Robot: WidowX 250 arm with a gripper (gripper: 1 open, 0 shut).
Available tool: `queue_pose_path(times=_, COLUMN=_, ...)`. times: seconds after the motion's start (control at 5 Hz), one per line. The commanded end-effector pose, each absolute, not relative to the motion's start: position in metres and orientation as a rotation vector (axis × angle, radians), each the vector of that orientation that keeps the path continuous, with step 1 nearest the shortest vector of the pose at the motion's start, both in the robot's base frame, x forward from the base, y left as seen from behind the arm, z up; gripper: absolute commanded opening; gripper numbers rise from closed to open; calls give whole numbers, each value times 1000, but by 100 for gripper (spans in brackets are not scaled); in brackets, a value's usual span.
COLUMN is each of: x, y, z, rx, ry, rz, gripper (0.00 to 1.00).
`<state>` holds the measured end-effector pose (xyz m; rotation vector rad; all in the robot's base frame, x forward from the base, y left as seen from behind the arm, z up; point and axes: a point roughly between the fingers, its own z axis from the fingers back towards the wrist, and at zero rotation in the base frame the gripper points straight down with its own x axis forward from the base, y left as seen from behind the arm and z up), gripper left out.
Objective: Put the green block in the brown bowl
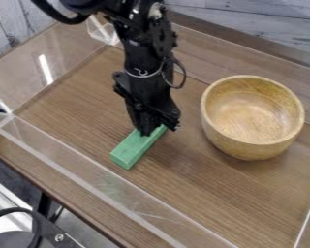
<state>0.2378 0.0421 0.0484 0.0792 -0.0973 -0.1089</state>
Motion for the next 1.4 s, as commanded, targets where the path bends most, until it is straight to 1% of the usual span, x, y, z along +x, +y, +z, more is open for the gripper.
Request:
queue_pose_path(times=0.0, x=243, y=50, z=65, rx=94, ry=-157, rz=-96, gripper=100)
queue_pose_path(times=0.2, x=241, y=55, z=66, rx=97, ry=-153, rz=-88, gripper=100)
queue_pose_path(times=0.4, x=234, y=56, z=67, rx=48, ry=-132, rz=-103, gripper=100)
queue_pose_path(times=0.6, x=235, y=56, z=53, rx=58, ry=-108, rz=-77, gripper=100)
queue_pose_path(times=0.8, x=235, y=54, z=31, rx=79, ry=-85, rz=-50, gripper=100)
queue_pose_path(times=1.0, x=238, y=53, z=28, rx=102, ry=-59, rz=-26, gripper=100)
queue_pose_path(times=1.2, x=237, y=54, z=26, rx=93, ry=-69, rz=-21, gripper=0)
